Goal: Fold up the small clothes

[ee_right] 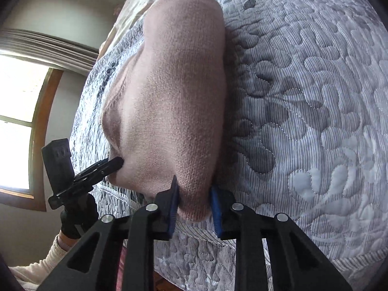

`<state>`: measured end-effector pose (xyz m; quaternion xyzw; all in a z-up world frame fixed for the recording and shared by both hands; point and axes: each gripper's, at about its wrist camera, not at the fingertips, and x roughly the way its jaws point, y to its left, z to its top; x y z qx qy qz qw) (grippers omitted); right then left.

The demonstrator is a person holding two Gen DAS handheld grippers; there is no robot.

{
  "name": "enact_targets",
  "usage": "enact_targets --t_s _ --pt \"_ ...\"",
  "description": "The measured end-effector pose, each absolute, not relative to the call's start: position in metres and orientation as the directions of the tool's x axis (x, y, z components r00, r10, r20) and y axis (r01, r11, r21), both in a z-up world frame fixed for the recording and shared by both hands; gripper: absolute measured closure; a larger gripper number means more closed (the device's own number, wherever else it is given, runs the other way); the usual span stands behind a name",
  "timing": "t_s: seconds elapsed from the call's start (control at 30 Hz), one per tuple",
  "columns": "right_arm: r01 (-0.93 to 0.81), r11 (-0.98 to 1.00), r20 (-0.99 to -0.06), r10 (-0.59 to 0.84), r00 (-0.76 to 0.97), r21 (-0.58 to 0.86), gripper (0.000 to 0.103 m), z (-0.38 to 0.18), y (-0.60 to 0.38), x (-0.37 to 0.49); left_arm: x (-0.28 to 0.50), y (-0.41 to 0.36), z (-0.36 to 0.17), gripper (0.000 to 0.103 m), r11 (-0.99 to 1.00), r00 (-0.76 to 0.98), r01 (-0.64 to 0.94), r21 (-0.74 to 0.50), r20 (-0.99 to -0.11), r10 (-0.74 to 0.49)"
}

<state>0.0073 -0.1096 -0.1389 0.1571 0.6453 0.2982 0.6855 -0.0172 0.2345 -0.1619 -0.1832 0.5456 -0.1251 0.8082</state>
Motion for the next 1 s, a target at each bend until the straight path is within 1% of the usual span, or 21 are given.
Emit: enact_targets --t_s 0.07,0.23,0.3,0.33,0.4,0.43,0.47,0.5,0.53,0.57,0.67,0.77,0.9,1.0 --pt "-0.202 0.777 -0.794 0.607 -0.007 0.596 0.079 -0.145 -0.111 0.007 -0.019 0.239 -0.167 0.04 0.894 0.372 -0.002 -0.448 -0.83 -0.415" --pt "-0.179 0.779 -0.791 0.612 0.003 0.601 0.073 -0.15 -0.109 0.005 -0.024 0.241 -0.169 0.039 0.894 0.374 -0.008 -0.447 -0.831 -0.412" --pt "-0.199 0.793 -0.805 0.592 0.027 0.576 0.063 -0.142 -0.113 0.001 -0.027 0.24 -0.164 0.039 0.902 0.378 -0.019 -0.431 -0.838 -0.393" --pt "-0.215 0.805 -0.818 0.573 0.046 0.552 0.061 -0.136 -0.112 -0.001 -0.03 0.238 -0.159 0.039 0.908 0.384 -0.02 -0.418 -0.842 -0.379" --pt "-0.249 0.837 -0.85 0.52 0.086 0.487 0.045 -0.123 -0.112 -0.008 -0.039 0.233 -0.148 0.039 0.922 0.397 -0.014 -0.388 -0.848 -0.351" --pt "-0.264 0.846 -0.858 0.503 0.105 0.463 0.044 -0.117 -0.112 -0.012 -0.042 0.232 -0.144 0.038 0.927 0.4 -0.016 -0.376 -0.852 -0.339" --pt "-0.272 0.852 -0.864 0.49 0.117 0.446 0.038 -0.112 -0.113 -0.016 -0.046 0.231 -0.139 0.037 0.929 0.403 -0.021 -0.369 -0.854 -0.329" --pt "-0.274 0.861 -0.871 0.474 0.13 0.428 0.031 -0.107 -0.113 -0.02 -0.05 0.23 -0.135 0.032 0.931 0.407 -0.029 -0.363 -0.856 -0.32" --pt "-0.276 0.871 -0.878 0.455 0.147 0.405 0.029 -0.102 -0.113 -0.025 -0.054 0.231 -0.13 0.027 0.934 0.413 -0.038 -0.355 -0.857 -0.308" --pt "-0.281 0.88 -0.885 0.437 0.161 0.383 0.029 -0.098 -0.114 -0.029 -0.058 0.232 -0.125 0.025 0.938 0.418 -0.048 -0.344 -0.859 -0.294" --pt "-0.288 0.906 -0.906 0.374 0.198 0.311 0.023 -0.086 -0.112 -0.042 -0.072 0.228 -0.112 0.025 0.948 0.43 -0.065 -0.313 -0.866 -0.256" --pt "-0.297 0.92 -0.915 0.33 0.231 0.256 0.022 -0.073 -0.107 -0.056 -0.083 0.222 -0.103 0.022 0.957 0.419 -0.089 -0.276 -0.882 -0.215" --pt "-0.297 0.927 -0.916 0.307 0.257 0.228 0.018 -0.057 -0.1 -0.072 -0.099 0.217 -0.093 0.021 0.964 0.412 -0.11 -0.24 -0.894 -0.176" --pt "-0.302 0.93 -0.915 0.296 0.275 0.209 0.017 -0.047 -0.096 -0.082 -0.11 0.214 -0.084 0.02 0.97 0.412 -0.12 -0.212 -0.899 -0.146"
